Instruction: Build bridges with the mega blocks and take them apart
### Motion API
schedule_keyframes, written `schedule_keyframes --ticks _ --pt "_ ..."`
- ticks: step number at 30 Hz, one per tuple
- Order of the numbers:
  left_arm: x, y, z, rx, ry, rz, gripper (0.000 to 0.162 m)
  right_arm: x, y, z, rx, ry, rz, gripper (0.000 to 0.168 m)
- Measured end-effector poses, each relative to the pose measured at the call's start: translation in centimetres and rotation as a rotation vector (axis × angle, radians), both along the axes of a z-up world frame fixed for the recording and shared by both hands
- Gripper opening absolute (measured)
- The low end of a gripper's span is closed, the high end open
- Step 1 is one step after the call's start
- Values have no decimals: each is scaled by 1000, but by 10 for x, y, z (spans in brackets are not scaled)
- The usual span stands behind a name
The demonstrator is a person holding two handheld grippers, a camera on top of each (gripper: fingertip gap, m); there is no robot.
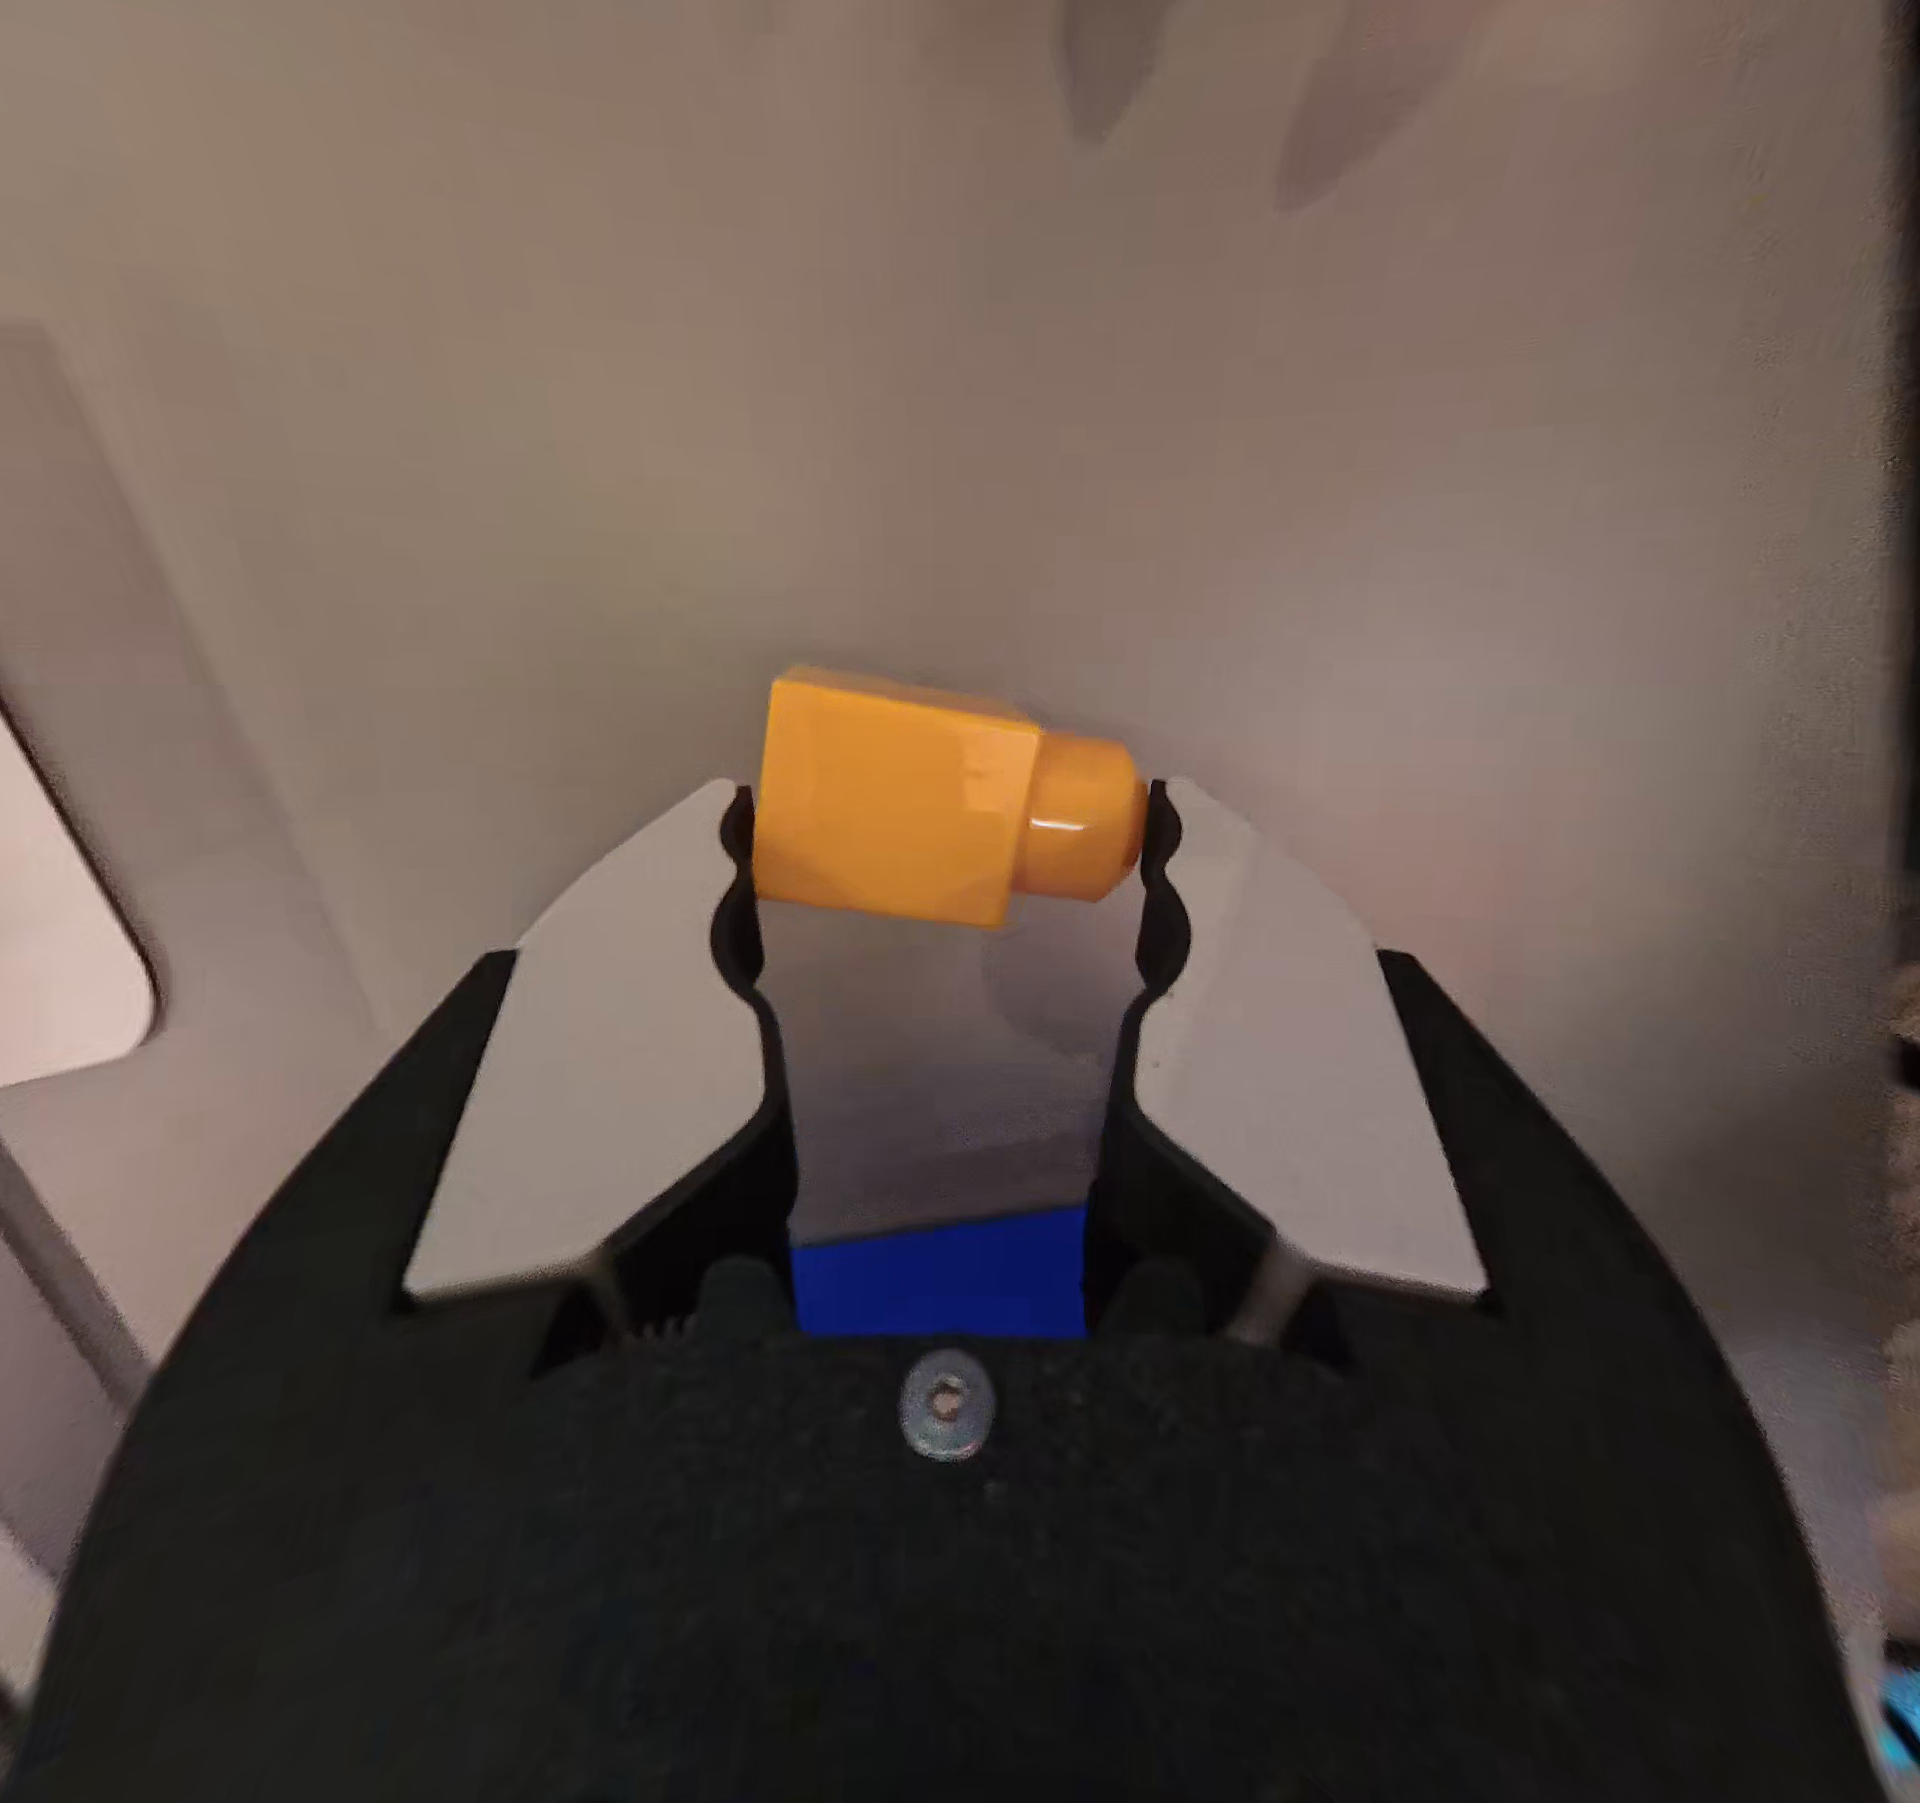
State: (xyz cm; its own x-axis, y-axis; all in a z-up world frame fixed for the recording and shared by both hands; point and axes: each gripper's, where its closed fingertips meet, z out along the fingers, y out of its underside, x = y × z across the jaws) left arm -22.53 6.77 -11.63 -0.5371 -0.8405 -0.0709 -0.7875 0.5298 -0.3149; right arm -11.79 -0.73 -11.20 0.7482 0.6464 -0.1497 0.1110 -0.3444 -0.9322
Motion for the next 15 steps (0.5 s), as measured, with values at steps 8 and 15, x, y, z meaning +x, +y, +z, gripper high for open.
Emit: schedule_keyframes --ticks 8,15 --pt "43 41 -66 80 171 98 71 -2 -2 -7 5 -38 6 37" --pt "37 43 -78 1 186 261 86 -5 -1 -17 -27 -37 32 37"
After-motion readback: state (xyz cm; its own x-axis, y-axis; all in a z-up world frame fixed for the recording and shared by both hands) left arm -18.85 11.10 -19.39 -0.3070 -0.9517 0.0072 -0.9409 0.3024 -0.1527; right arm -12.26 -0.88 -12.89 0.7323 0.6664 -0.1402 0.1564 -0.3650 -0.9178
